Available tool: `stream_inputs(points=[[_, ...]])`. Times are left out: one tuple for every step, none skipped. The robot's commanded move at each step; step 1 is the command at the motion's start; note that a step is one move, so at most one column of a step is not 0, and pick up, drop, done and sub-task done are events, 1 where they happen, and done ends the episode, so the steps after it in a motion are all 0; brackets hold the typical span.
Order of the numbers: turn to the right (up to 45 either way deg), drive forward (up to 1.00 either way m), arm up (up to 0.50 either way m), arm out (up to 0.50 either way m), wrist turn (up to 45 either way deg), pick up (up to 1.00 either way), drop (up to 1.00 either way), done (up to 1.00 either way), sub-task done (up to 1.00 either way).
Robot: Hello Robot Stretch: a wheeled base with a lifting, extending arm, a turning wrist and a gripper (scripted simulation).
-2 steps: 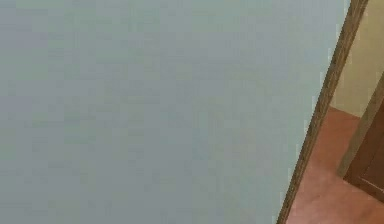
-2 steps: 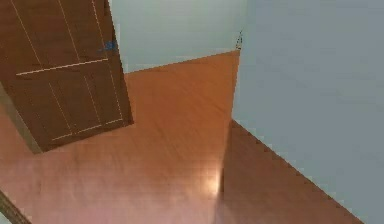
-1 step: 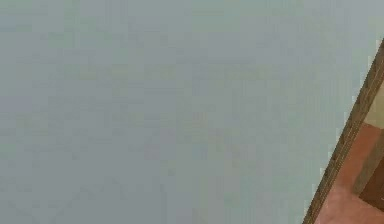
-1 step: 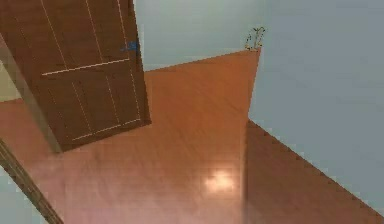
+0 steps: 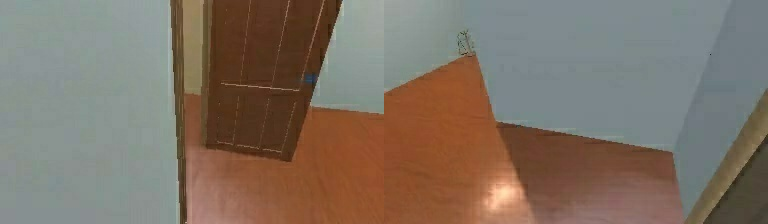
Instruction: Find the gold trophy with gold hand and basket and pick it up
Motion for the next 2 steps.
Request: stream_inputs(points=[[45.0,0.0,0.0,0.0,0.0,0.0,0.0,0.0,0.0],[45.0,0.0,0.0,0.0,0.0,0.0,0.0,0.0,0.0]])
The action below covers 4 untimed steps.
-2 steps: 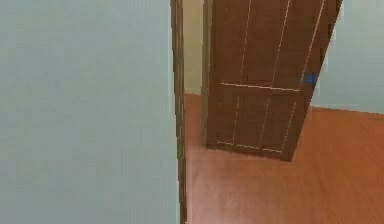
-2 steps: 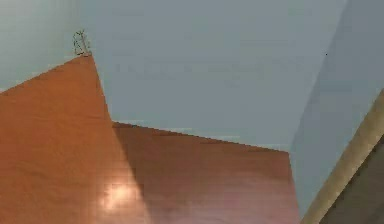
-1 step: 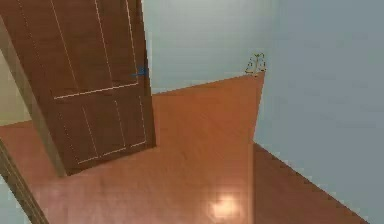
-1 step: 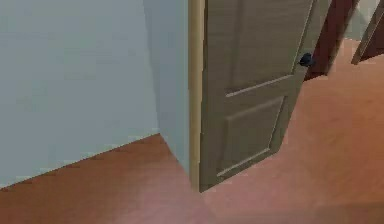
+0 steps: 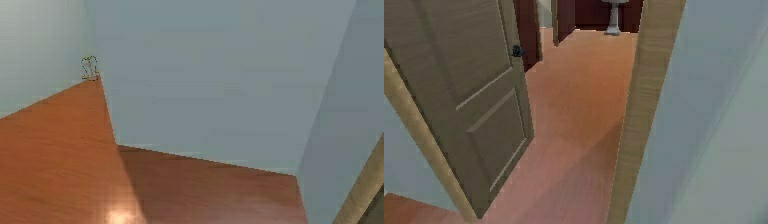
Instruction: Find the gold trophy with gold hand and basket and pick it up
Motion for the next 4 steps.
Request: stream_inputs(points=[[12.0,0.0,0.0,0.0,0.0,0.0,0.0,0.0,0.0],[0.0,0.15,0.0,0.0,0.0,0.0,0.0,0.0,0.0],[-45.0,0.0,0.0,0.0,0.0,0.0,0.0,0.0,0.0],[-42.0,0.0,0.0,0.0,0.0,0.0,0.0,0.0,0.0]])
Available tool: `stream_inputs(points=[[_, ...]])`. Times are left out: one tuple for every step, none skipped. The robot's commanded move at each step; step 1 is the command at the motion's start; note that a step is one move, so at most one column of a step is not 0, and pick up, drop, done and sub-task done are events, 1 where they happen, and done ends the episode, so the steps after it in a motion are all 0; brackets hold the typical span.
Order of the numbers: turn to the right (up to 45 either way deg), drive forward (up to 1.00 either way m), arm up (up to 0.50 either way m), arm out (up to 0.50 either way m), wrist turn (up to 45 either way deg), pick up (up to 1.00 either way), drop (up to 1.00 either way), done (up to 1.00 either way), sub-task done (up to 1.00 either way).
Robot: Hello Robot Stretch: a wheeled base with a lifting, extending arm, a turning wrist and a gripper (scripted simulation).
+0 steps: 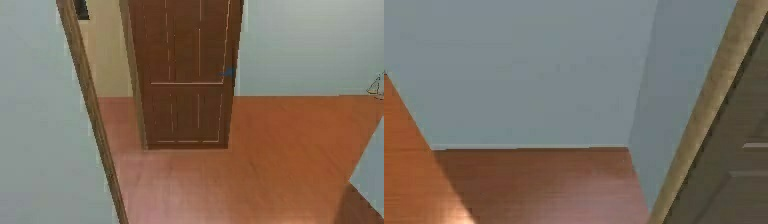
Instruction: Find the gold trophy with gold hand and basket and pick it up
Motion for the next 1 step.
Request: stream_inputs(points=[[0.0,1.0,0.0,0.0,0.0,0.0,0.0,0.0,0.0]])
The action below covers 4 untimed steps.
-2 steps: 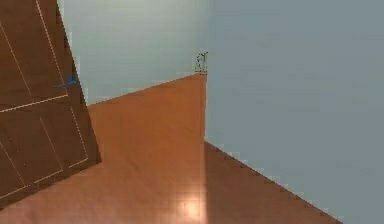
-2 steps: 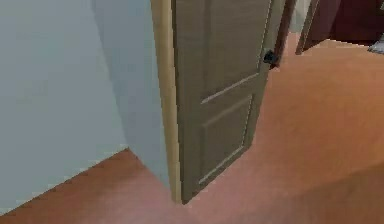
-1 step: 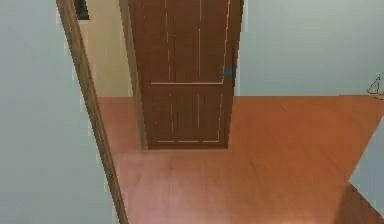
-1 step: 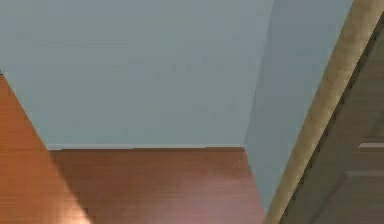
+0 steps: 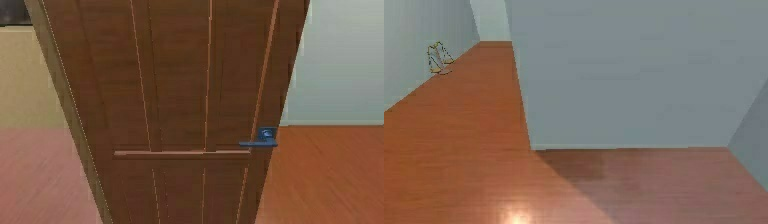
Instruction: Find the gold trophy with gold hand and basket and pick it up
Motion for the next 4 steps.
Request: stream_inputs(points=[[0.0,0.2,0.0,0.0,0.0,0.0,0.0,0.0,0.0],[-45.0,0.0,0.0,0.0,0.0,0.0,0.0,0.0,0.0],[-45.0,0.0,0.0,0.0,0.0,0.0,0.0,0.0,0.0],[-24.0,0.0,0.0,0.0,0.0,0.0,0.0,0.0,0.0]])
